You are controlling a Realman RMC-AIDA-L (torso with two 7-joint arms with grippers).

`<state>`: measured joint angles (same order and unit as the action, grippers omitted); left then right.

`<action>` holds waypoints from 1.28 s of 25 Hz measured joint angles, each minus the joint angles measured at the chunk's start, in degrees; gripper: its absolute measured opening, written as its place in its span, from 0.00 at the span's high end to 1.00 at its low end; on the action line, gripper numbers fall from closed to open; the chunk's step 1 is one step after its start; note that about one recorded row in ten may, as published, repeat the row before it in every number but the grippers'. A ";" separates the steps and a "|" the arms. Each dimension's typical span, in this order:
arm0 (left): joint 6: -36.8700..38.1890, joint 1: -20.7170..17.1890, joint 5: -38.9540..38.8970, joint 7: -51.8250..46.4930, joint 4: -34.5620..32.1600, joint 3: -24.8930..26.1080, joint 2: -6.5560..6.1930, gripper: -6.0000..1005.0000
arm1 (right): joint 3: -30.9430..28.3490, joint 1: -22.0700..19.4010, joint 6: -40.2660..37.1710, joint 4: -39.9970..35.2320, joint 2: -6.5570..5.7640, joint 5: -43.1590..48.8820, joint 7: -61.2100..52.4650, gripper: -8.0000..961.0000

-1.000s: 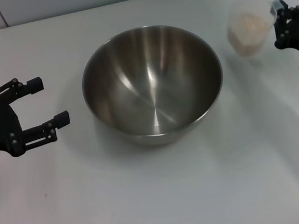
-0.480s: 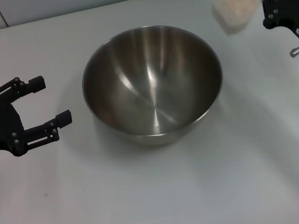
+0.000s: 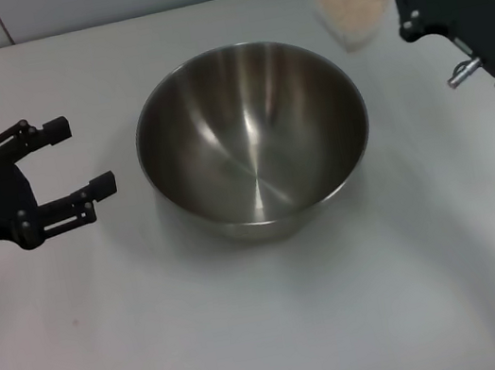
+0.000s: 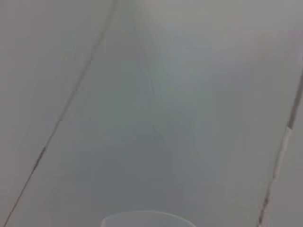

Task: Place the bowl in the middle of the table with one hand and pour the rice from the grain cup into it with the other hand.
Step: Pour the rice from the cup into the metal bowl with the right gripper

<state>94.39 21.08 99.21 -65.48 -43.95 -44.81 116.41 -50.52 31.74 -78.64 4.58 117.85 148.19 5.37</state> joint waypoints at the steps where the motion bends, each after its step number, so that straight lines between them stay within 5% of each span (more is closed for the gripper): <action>1: 0.00 -0.05 0.00 0.00 0.00 0.00 0.06 0.14 | -0.01 0.28 0.00 0.03 0.00 0.45 2.01 0.98; 15: 0.00 -0.52 0.01 -0.02 0.59 0.74 1.40 0.14 | -0.02 3.80 0.35 1.35 0.34 5.16 29.83 0.98; 32: 0.05 -0.61 0.02 0.07 0.97 0.78 1.45 0.14 | 0.02 3.52 5.60 5.12 1.09 11.02 67.74 0.98</action>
<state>94.44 20.47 99.23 -65.40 -42.97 -44.03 117.87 -50.49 35.26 -73.04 9.70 118.94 159.21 73.11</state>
